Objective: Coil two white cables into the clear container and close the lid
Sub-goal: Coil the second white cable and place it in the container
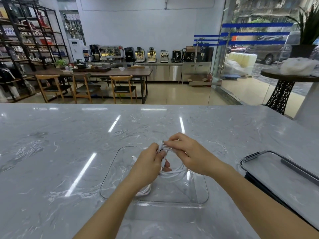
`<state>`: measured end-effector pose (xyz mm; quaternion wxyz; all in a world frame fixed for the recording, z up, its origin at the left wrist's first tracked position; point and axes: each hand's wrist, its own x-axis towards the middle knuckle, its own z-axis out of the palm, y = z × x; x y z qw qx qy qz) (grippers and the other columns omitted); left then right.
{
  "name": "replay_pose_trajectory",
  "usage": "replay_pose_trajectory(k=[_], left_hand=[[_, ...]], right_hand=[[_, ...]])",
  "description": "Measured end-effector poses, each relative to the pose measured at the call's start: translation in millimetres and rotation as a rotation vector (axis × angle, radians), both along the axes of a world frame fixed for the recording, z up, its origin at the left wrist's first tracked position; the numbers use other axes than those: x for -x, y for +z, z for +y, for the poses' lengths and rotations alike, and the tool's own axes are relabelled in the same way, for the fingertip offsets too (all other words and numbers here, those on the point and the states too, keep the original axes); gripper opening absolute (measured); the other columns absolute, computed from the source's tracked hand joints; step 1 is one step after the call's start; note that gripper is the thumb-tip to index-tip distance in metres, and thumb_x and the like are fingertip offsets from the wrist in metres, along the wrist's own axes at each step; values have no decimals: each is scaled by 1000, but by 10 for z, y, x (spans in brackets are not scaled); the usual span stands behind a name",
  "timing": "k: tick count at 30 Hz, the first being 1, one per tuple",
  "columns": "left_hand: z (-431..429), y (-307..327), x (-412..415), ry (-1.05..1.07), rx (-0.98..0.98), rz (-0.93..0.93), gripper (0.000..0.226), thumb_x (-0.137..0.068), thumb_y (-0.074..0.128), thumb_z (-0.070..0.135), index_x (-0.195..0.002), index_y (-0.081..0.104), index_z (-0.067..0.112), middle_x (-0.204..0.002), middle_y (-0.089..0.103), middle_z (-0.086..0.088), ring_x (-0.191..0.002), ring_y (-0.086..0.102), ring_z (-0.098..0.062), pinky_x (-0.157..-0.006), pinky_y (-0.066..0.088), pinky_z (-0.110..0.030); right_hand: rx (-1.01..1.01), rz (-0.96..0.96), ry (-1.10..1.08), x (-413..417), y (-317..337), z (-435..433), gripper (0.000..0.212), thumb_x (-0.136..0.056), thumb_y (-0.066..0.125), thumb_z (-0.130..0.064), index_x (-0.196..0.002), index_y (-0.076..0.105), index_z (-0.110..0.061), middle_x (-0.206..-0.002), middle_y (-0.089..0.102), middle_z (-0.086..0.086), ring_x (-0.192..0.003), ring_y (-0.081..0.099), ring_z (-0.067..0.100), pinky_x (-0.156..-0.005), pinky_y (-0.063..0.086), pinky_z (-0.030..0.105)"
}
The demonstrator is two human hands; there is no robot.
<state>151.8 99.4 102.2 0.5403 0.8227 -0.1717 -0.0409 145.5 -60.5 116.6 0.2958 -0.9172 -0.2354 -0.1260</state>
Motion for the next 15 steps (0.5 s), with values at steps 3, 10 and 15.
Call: replay_pose_trajectory(k=[3, 10, 15], left_hand=[[57, 19, -33, -117, 231, 166, 5, -96, 44, 8, -97, 40, 10, -64, 69, -6, -61, 71, -21, -73, 56, -33], [192, 18, -93, -356, 507, 419, 24, -82, 47, -18, -95, 49, 2, -71, 69, -14, -74, 68, -25, -79, 56, -41], [177, 95, -67, -224, 339, 355, 14, -86, 55, -5, -97, 51, 2, -77, 66, -11, -68, 69, -21, -70, 59, -38]], right_hand=[[232, -305, 74, -1, -63, -64, 26, -84, 55, -17, -108, 65, -14, -98, 64, 7, -74, 59, 21, -66, 52, 33], [320, -600, 69, -11, -93, -29, 18, -80, 55, -10, -87, 70, -18, -79, 64, 7, -51, 50, 18, -52, 45, 28], [256, -666, 15, -83, -148, -16, 8, -82, 61, -13, -81, 68, -17, -73, 65, 3, -51, 52, 18, -57, 46, 32]])
